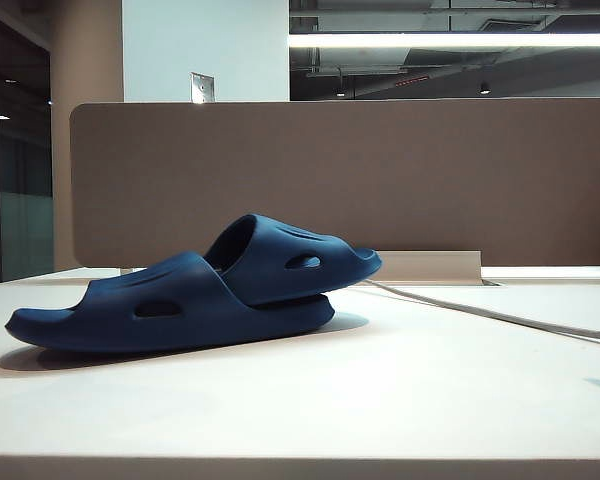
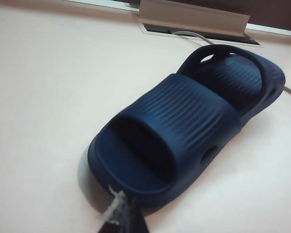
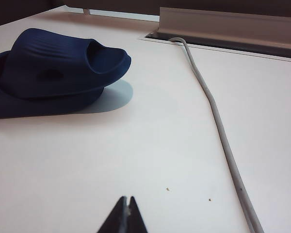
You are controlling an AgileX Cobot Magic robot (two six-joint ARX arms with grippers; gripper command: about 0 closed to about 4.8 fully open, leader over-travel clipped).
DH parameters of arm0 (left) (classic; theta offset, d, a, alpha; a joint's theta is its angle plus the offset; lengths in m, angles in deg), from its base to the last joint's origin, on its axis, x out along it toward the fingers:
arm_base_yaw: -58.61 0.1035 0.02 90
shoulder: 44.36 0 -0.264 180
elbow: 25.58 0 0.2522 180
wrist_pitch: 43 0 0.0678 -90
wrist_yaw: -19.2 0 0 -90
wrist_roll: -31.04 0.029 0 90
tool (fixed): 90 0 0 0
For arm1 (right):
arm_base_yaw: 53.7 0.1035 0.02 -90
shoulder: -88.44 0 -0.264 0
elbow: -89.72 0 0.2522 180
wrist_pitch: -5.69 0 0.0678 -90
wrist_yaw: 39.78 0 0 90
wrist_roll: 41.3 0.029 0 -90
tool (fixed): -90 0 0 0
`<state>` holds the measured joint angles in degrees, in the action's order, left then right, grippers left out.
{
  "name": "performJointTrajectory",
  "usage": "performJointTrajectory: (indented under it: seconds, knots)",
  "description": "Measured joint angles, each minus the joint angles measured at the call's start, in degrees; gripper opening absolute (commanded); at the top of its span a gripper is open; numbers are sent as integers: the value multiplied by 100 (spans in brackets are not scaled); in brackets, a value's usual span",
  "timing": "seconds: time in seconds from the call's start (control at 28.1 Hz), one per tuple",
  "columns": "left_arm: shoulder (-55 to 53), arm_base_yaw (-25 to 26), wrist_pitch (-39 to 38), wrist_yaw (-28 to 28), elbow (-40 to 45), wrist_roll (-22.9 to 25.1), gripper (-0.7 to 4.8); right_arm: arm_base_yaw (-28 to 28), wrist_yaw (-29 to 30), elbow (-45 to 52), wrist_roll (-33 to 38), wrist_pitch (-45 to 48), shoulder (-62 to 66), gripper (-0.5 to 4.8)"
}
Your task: Interlock the pair of blue slippers on the table with their fronts facing up.
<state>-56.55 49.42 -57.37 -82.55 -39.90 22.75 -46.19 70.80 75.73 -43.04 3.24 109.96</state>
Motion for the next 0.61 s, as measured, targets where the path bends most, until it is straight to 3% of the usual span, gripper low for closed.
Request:
performJointTrajectory:
  seconds: [0.28, 0.61]
  knots:
    - [-2, 0, -26, 164, 13, 83, -6, 0, -260, 0, -181, -470, 0, -1]
    - [-2, 0, -581, 428, 13, 358, -6, 0, -442, 0, -393, -1290, 0, -1]
